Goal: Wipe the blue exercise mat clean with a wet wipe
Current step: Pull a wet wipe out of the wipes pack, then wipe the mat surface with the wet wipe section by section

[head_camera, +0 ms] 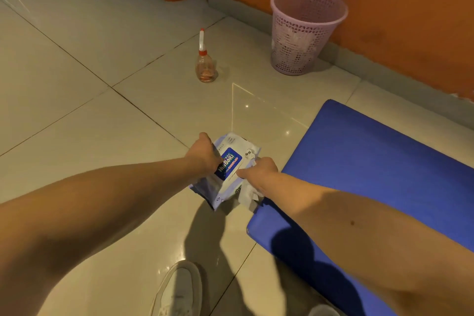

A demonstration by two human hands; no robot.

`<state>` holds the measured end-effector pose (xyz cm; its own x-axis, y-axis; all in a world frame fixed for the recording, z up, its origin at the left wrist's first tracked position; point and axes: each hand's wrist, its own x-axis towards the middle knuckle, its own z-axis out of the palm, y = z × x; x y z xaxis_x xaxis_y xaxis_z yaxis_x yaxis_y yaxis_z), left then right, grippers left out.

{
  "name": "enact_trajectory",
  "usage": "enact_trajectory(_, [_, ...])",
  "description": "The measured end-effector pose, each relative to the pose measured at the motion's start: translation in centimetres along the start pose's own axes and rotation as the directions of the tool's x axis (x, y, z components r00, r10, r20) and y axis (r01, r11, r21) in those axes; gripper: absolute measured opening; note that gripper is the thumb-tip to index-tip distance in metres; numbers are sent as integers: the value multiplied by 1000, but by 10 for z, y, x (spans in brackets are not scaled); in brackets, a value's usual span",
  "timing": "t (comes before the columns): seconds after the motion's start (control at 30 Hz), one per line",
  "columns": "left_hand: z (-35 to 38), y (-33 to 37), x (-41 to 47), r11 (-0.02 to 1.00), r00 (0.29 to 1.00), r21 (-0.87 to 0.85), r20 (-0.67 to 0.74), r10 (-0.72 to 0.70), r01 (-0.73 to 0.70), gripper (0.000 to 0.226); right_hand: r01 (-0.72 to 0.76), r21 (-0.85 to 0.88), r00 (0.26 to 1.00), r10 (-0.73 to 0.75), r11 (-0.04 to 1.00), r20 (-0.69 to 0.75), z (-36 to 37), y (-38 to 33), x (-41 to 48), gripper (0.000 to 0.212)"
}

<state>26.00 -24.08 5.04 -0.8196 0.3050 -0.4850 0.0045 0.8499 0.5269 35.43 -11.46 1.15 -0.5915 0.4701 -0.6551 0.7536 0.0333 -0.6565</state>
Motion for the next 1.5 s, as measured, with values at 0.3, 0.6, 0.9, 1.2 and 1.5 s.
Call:
enact_trajectory(0.3, [1, -43, 56, 998, 998, -26, -12, -63, 63, 43, -115, 84, 993, 114, 990, 13, 51, -15, 45, 49])
enact_trajectory(0.6, [3, -46, 62, 1000, 1000, 5, 20, -5, 5, 55, -86, 216, 996, 90, 973, -9, 50, -14, 45, 24])
enact_trajectory(0.9, [-3, 16, 0, 956, 976, -291, 201, 84, -23, 15, 32, 432, 999, -27, 901, -17, -16, -19, -16, 16])
enact_trajectory(1.2, [-56, 113, -100, 924, 895, -330, 326, 303, -193, 32, 107, 590, 989, -144, 800, 15, -123, -57, -129, 13])
enact_trajectory(1.5, [-19, 128, -161, 876, 914, -340, 98, 395, -342, 13, -118, 847, 981, -74, 518, 181, -179, 1, -211, 28])
